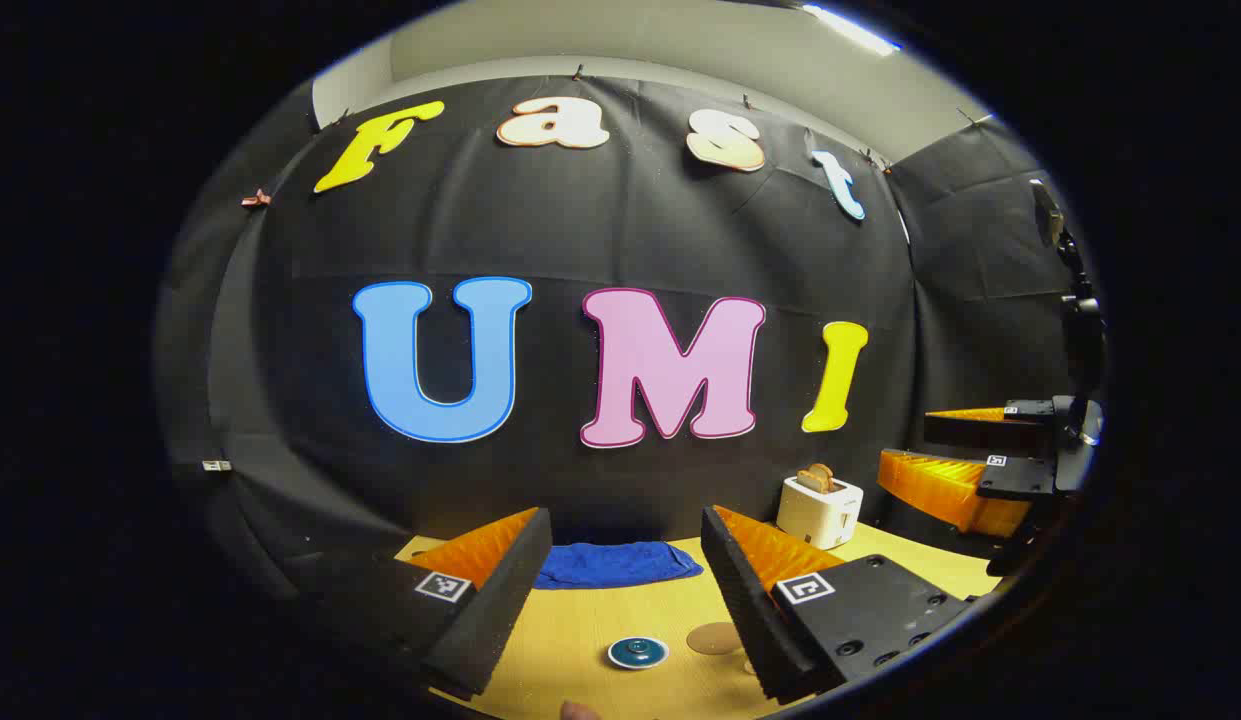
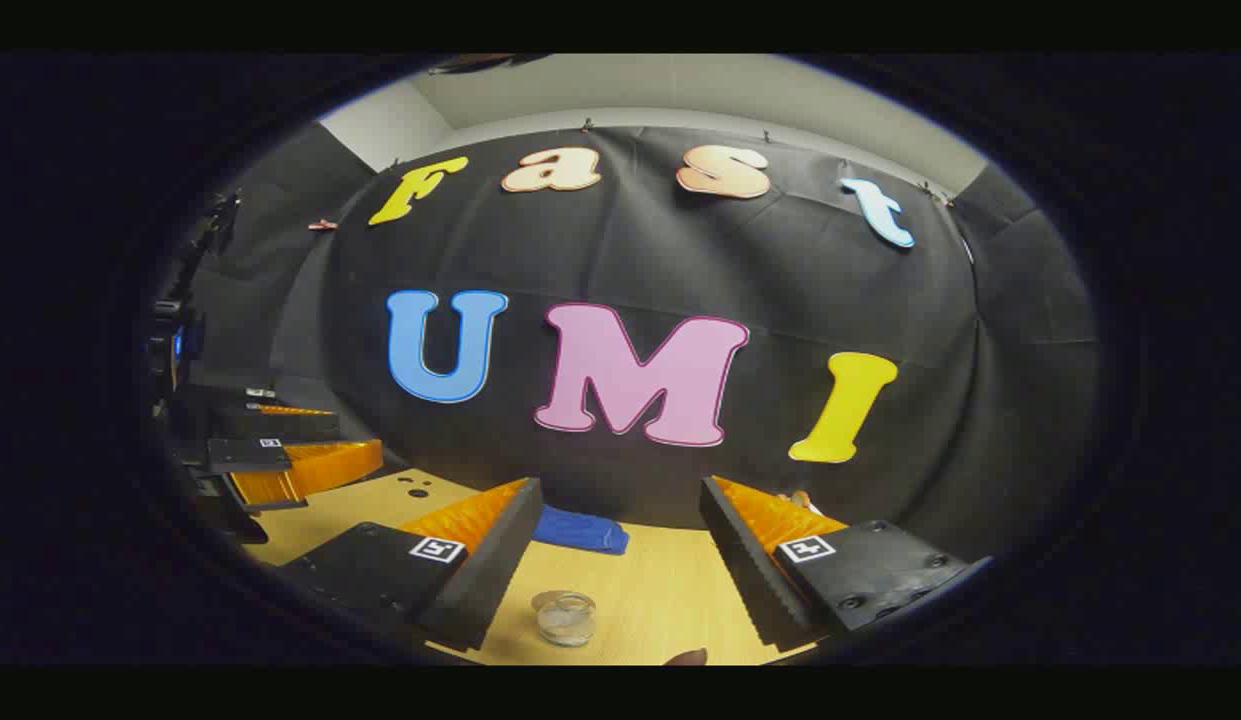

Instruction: Open the teacup lid with one hand, grasp the water bottle and pour water into the teacup with the other hand; after pouring, place the water bottle on the coaster and then close the teacup lid.

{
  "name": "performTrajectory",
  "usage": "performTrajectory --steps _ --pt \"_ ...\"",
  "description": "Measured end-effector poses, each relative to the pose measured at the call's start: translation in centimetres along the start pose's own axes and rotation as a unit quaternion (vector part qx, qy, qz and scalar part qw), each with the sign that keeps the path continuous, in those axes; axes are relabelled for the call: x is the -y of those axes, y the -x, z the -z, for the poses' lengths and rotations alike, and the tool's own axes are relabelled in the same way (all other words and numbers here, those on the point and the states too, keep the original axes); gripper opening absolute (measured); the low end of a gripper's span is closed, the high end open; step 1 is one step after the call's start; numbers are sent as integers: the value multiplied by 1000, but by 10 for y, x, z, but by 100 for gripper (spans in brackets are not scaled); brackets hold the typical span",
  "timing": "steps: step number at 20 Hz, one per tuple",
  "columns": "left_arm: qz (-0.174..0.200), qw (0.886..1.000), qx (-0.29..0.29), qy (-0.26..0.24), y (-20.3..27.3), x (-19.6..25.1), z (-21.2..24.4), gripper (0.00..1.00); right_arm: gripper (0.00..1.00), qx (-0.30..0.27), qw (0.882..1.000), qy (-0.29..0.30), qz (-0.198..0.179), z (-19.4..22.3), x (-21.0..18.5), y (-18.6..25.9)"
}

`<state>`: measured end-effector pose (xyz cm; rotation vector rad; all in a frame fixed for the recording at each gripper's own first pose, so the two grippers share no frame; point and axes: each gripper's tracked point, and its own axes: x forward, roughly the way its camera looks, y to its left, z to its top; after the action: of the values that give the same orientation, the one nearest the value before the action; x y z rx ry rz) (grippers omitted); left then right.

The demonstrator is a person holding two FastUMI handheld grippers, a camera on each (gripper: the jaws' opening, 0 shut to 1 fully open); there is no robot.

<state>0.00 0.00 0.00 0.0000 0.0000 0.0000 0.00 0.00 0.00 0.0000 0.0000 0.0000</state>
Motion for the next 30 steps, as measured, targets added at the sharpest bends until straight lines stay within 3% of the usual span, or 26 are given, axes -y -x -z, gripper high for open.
performTrajectory --steps 8,14,20,30 --pt "4 1000 -4 -5 -3 4 3 95 98 -5 1000 -4 0 7 2 -2" --pt "8 1000 -15 -6 -8 4 31 95 96 0 1000 -15 -15 19 -10 4" --pt "14 999 -34 -11 -17 9 82 95 98 -39 998 -18 -36 72 -30 7" --pt "35 995 -91 -37 -57 15 226 94 98 -85 996 -27 -23 162 -33 15"
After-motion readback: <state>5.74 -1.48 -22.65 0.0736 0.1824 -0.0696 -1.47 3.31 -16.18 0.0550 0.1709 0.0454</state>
